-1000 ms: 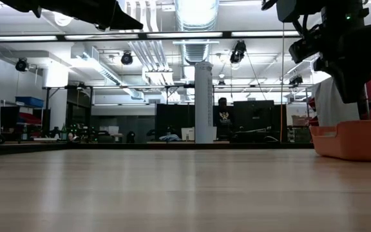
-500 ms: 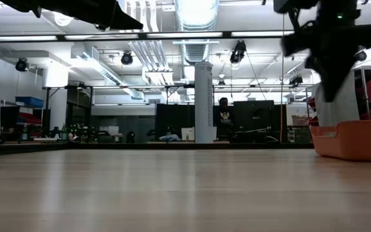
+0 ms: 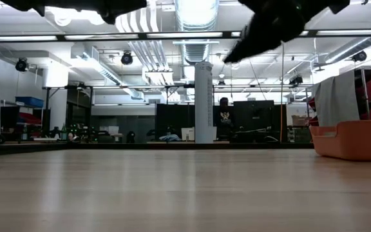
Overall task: Sort batteries
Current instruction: Return to Home Position
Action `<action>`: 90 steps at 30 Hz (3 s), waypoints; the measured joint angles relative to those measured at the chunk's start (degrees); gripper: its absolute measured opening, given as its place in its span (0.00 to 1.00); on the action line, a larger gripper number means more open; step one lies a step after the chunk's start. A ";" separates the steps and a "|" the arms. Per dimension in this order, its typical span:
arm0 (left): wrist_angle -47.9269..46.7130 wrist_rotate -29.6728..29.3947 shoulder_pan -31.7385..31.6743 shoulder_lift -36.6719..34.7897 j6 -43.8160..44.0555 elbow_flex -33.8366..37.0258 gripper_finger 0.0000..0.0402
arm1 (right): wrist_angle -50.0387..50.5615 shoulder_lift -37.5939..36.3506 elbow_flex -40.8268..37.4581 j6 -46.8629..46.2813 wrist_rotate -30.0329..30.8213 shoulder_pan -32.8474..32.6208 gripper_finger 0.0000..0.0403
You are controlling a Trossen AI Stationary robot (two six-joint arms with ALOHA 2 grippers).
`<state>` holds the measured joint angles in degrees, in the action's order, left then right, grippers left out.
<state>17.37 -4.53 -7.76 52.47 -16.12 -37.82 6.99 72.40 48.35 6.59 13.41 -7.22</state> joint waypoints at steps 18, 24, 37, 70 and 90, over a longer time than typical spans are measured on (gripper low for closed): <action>-1.95 -17.05 17.52 -5.83 6.23 6.86 0.00 | -24.81 -0.02 -5.77 13.64 -28.30 11.26 0.03; -1.94 -17.04 17.52 -11.97 7.18 11.59 0.00 | -25.02 -0.93 -6.54 15.10 -28.43 11.38 0.03; 3.59 -17.00 17.47 -24.90 8.18 23.35 0.00 | -25.27 -11.67 -12.36 15.51 -26.59 13.12 0.03; -3.22 -16.85 17.41 -45.87 5.51 32.14 0.00 | -17.84 -49.34 -33.03 16.58 -23.36 13.43 0.03; -5.48 -11.20 17.41 -52.24 5.90 37.22 0.00 | -16.05 -66.20 -41.67 12.51 -37.44 14.51 0.03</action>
<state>11.89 -15.73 9.65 0.23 -10.22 -0.60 -9.06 6.20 6.68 19.10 -24.03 7.29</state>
